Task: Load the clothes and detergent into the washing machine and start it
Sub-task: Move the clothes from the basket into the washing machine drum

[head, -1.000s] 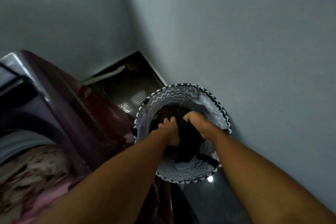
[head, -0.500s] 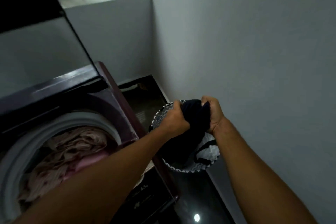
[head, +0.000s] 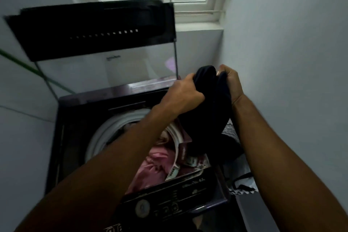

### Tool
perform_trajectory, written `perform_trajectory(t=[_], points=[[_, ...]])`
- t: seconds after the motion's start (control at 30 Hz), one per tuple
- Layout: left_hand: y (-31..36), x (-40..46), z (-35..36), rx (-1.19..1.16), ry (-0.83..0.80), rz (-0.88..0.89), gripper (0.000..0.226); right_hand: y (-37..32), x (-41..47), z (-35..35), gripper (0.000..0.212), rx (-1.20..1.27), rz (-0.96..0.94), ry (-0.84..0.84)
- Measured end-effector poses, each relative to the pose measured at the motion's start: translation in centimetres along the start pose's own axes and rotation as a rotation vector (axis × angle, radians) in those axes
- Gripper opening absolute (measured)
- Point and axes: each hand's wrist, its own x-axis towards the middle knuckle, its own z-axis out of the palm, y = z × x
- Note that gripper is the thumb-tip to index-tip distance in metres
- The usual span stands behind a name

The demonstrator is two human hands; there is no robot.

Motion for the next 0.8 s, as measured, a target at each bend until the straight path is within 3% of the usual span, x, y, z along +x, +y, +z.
perform_trajectory(t=[0.07,0.17,0.3,0.37,0.57,0.67,0.8], points=[[-1.9,-0.8,-2.7,0.064,0.052,-0.027,0.051,1.4,0.4,3.2,0.026,-0.020,0.069,-0.088],[-5.4,-1.9,-6.2,0.194,0.106,-0.110,0.048,3.6,-0.2,7.8,0.018,-0.032,0.178,-0.191],[-10.7,-4.1,-8.3,0.285,0.182,-0.141,0.037,7.9,-1.1,11.7,0.033,-0.031,0.375,-0.330],[-13.1,-5.3,-8.5,0.279,0.212,-0.201,0.043,10.3,-0.8,12.7,0.027,-0.103,0.447,-0.353],[-18.0,-6.7,-4.7,0.230,0.118,-0.408,0.040,17.3,0.2,12.0,0.013,-0.393,0.582,-0.314],[-20.0,-6.7,-2.0,0.151,0.066,-0.409,0.053,20.3,0.7,10.6,0.029,-0.470,0.565,-0.313],[-23.6,-5.4,1.2,0.120,-0.103,-0.391,0.072,22.7,0.5,8.9,0.018,-0.731,0.508,-0.289]])
